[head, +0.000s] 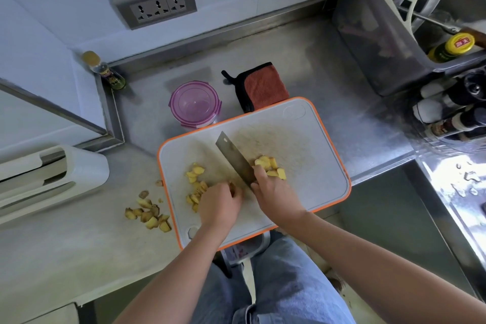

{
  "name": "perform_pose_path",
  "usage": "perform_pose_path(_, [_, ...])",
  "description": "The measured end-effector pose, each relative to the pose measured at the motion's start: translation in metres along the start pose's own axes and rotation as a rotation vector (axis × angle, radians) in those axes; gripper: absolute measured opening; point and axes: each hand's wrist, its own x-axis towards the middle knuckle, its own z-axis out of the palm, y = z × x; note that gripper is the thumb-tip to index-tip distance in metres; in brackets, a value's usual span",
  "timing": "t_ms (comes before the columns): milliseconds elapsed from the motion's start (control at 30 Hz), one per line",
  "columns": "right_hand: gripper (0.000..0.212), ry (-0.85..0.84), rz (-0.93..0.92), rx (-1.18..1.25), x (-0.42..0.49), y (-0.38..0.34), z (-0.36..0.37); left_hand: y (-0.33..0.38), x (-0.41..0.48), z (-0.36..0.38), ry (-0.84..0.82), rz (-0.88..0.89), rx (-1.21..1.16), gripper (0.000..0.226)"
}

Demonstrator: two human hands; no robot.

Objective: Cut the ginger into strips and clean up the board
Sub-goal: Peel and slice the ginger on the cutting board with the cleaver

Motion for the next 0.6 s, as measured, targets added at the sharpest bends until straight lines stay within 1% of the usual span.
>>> perform_pose_path(133, [0.019, 0.022, -0.101, -0.060, -0.007, 0.004, -0.003, -0.003, 0.001, 0.006, 0.023, 0.015, -0.044, 0.044])
perform_pose_path(200, [0.017, 0.015, -0.079, -0.029, -0.008, 0.005, -0.003, -0.003, 0.001, 0.006, 0.046, 0.014, -0.076, 0.044])
perform_pose_path(300, [0.018, -0.006, -0.042, -0.013, -0.009, 0.005, -0.002, -0.005, 0.001, 0.007, 0.069, 0.006, -0.135, 0.040])
perform_pose_path(433, [0.018, -0.064, -0.046, -0.023, -0.011, 0.003, 0.000, -0.012, 0.002, 0.012, 0.051, 0.014, -0.265, 0.032])
perform_pose_path(600, [0.017, -0.081, -0.041, -0.049, -0.012, 0.000, 0.000, -0.014, 0.002, 0.013, 0.040, 0.026, -0.289, 0.029])
